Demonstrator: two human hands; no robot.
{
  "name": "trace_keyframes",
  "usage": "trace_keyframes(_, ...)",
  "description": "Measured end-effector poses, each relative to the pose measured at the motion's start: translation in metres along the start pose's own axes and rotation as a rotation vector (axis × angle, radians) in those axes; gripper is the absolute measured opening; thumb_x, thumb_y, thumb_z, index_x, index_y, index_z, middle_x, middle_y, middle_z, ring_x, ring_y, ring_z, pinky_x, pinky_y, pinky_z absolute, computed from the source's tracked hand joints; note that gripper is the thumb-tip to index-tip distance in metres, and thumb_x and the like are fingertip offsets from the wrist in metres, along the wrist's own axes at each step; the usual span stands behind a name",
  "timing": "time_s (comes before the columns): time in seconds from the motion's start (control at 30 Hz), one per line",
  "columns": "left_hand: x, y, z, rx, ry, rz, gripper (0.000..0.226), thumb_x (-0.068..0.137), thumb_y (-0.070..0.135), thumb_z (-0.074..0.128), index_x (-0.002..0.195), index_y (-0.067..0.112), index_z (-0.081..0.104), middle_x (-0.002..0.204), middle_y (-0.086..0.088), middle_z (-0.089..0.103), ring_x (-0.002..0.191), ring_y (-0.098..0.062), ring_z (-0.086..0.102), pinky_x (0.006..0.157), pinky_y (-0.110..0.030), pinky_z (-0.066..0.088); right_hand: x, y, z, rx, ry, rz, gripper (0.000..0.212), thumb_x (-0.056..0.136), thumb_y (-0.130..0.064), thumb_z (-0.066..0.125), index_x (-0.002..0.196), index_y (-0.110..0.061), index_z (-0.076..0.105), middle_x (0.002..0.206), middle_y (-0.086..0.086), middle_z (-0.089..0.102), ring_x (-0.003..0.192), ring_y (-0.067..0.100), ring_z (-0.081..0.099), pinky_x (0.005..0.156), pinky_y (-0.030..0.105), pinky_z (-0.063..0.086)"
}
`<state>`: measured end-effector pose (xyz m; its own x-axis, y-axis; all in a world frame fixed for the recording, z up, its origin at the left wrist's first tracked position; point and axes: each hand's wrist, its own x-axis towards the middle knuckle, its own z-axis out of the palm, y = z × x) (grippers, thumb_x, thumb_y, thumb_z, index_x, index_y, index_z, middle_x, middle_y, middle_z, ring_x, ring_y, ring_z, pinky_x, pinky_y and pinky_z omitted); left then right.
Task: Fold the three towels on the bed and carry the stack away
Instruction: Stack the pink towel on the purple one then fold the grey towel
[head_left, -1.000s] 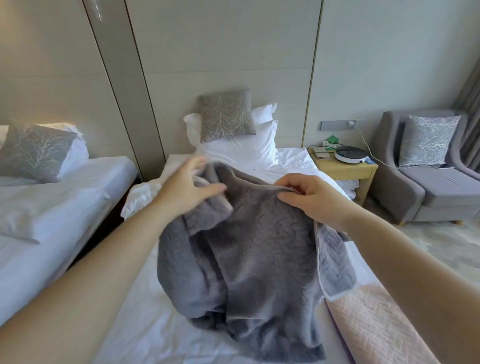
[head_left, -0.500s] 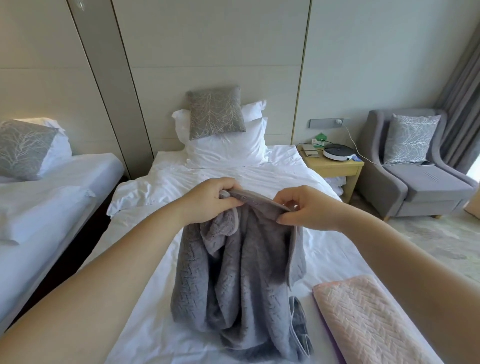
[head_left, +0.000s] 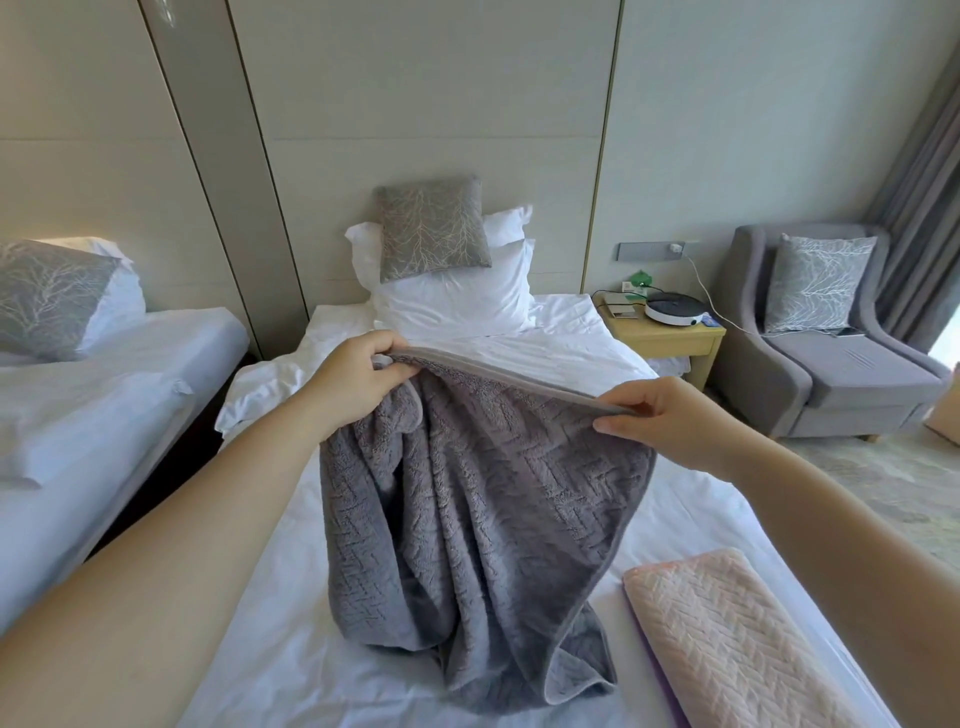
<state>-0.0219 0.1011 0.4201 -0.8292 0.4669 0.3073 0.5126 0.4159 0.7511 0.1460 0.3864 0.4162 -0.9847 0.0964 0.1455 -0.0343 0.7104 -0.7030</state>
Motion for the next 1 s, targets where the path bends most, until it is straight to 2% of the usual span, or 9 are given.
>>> trace_keyframes(0.17,-0.004,0.001,-0.009,-0.031,-0.057,0.004,0.01,0.089,0.018,0.065,0.098,0.023,0.067,0.086,0.012,0.065,0.073,0.005,0.056,0.063,0.0,0.037,-0.005,-0.01,-0.008,0.225,0.033,0.003,0.018,0.075,-0.035,0.075,0.08,-0.018,0.07,0.074,0.004,0.06,0.072,0.014,0.053,0.072,0.032,0.041)
trace_keyframes(0.37,-0.008,-0.01,-0.019,-0.07,-0.211,-0.064,0.007,0.087,0.023,0.068,0.088,0.031,0.07,0.083,-0.009,0.058,0.078,-0.017,0.05,0.075,-0.029,0.037,0.002,-0.014,-0.005,0.474,0.259,0.119,0.023,0.06,-0.037,0.081,0.067,-0.025,0.063,0.07,0.001,0.06,0.068,0.019,0.05,0.063,0.032,0.035)
trace_keyframes(0.43,-0.01,-0.021,-0.011,-0.003,-0.137,-0.103,0.006,0.088,0.026,0.067,0.093,0.029,0.068,0.092,-0.001,0.059,0.088,-0.016,0.054,0.077,-0.027,0.038,0.007,-0.008,0.001,0.432,0.313,0.206,0.022,0.066,-0.033,0.083,0.072,-0.026,0.063,0.071,-0.003,0.064,0.065,0.016,0.055,0.057,0.028,0.041)
trace_keyframes(0.5,-0.014,-0.032,0.0,0.146,0.005,-0.208,0.023,0.089,0.039,0.062,0.103,0.021,0.062,0.1,0.009,0.054,0.098,-0.016,0.053,0.075,-0.026,0.039,0.013,0.0,0.009,0.367,0.329,0.352,0.02,0.073,-0.035,0.079,0.086,-0.026,0.066,0.085,-0.001,0.067,0.076,0.018,0.062,0.068,0.036,0.053)
trace_keyframes(0.57,-0.021,-0.044,0.005,0.257,0.105,-0.327,0.037,0.088,0.052,0.057,0.08,0.016,0.052,0.075,0.011,0.05,0.078,-0.019,0.051,0.057,-0.027,0.034,0.017,0.006,0.017,0.418,0.319,0.477,0.022,0.08,-0.03,0.073,0.098,-0.02,0.067,0.101,0.008,0.067,0.092,0.025,0.063,0.083,0.042,0.055)
trace_keyframes(0.63,-0.025,-0.055,0.004,0.224,0.178,-0.403,0.053,0.089,0.053,0.053,0.056,0.015,0.036,0.045,0.009,0.036,0.053,-0.019,0.041,0.048,-0.031,0.024,0.017,0.006,0.023,0.514,0.315,0.55,0.02,0.086,-0.022,0.067,0.105,-0.016,0.065,0.104,0.012,0.065,0.092,0.024,0.063,0.077,0.037,0.056)
trace_keyframes(0.77,-0.023,-0.051,-0.004,-0.082,0.33,-0.555,0.029,0.093,0.045,0.05,0.081,0.018,0.051,0.076,0.002,0.05,0.07,-0.017,0.045,0.066,-0.031,0.035,0.018,-0.005,0.03,0.676,0.275,0.544,0.013,0.09,-0.013,0.058,0.092,-0.018,0.07,0.096,0.012,0.065,0.08,0.021,0.061,0.073,0.035,0.054)
trace_keyframes(0.9,-0.021,-0.015,0.002,-0.229,0.263,-0.294,0.013,0.097,0.027,0.049,0.097,0.024,0.062,0.1,-0.001,0.06,0.079,-0.017,0.052,0.065,-0.027,0.042,0.022,-0.038,0.047,0.771,0.171,0.407,0.006,0.086,-0.012,0.067,0.085,-0.008,0.071,0.088,0.016,0.057,0.074,0.024,0.051,0.072,0.034,0.047)
trace_keyframes(1.0,-0.034,0.019,0.011,-0.188,0.036,-0.053,0.03,0.097,0.008,0.044,0.093,0.025,0.068,0.099,0.011,0.066,0.087,-0.001,0.06,0.078,-0.019,0.045,0.026,-0.065,0.06,0.776,0.085,0.284,0.007,0.087,-0.016,0.067,0.086,-0.01,0.068,0.079,0.012,0.053,0.061,0.014,0.049,0.058,0.025,0.047)
